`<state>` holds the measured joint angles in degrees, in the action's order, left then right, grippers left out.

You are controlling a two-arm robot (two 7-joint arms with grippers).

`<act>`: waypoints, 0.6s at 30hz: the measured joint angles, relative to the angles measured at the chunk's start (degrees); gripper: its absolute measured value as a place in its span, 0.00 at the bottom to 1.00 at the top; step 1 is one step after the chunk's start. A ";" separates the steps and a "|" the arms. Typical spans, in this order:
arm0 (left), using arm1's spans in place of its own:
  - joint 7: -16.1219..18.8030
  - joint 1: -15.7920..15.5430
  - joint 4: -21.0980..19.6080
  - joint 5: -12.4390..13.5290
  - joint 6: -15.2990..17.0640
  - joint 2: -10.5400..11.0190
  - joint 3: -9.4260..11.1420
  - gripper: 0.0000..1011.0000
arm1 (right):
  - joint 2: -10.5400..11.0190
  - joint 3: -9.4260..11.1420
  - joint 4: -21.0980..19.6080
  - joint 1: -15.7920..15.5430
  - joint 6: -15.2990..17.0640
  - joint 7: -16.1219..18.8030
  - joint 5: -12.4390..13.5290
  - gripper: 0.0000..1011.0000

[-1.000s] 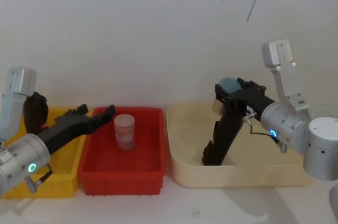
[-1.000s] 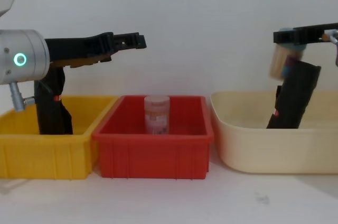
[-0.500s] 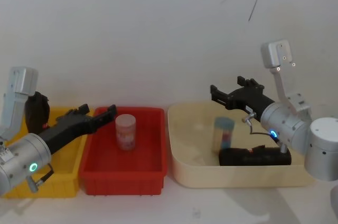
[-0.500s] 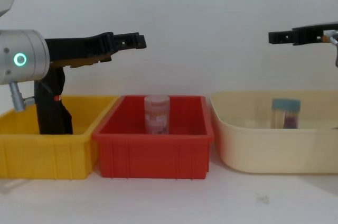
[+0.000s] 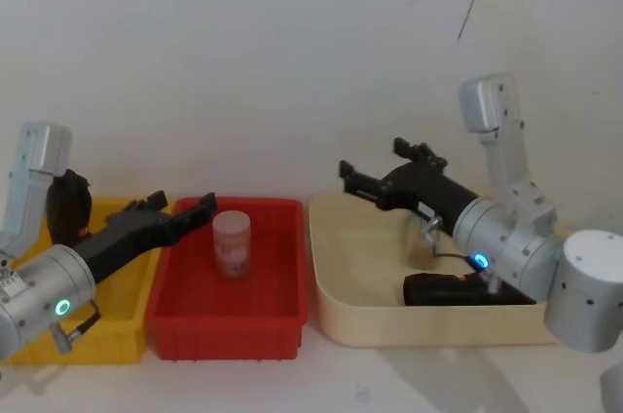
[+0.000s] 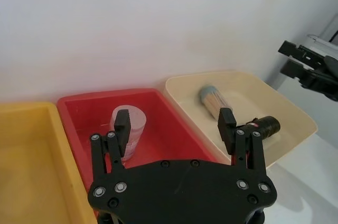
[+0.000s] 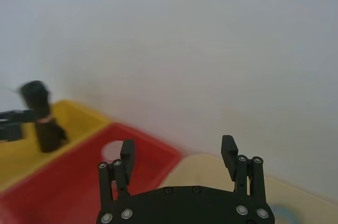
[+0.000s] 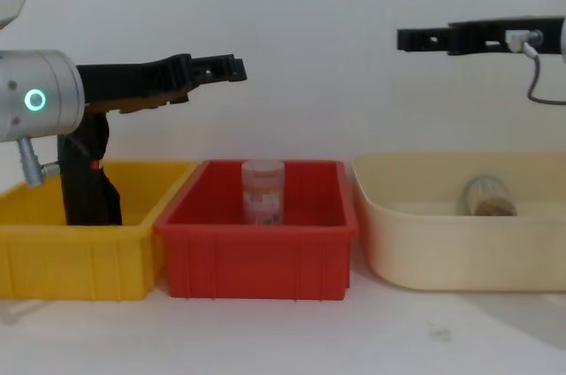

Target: Pick up the garbage bag with the one hand and transfer it to the other hand.

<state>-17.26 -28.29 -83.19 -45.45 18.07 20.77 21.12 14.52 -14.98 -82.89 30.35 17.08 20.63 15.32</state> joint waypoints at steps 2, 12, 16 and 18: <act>-0.97 -0.49 0.84 -0.07 -0.36 -0.05 0.29 0.99 | -0.09 -0.48 -2.04 -1.18 -0.04 0.71 0.65 0.99; -7.84 -4.06 6.85 -0.43 -2.43 -0.86 2.45 0.99 | -0.85 -2.35 -8.14 -5.32 -0.29 1.63 2.12 0.99; -10.06 -5.36 9.09 -0.50 -3.24 -1.28 3.21 0.99 | -1.19 -2.88 -9.50 -6.35 -0.55 1.34 2.25 0.99; -11.11 -5.93 10.18 -0.54 -3.62 -1.46 3.56 0.99 | -1.34 -3.09 -10.08 -6.78 -0.71 1.11 2.30 0.99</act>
<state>-28.37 -34.22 -73.01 -45.99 14.45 19.31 24.69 13.17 -18.07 -92.97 23.57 16.37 21.74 17.62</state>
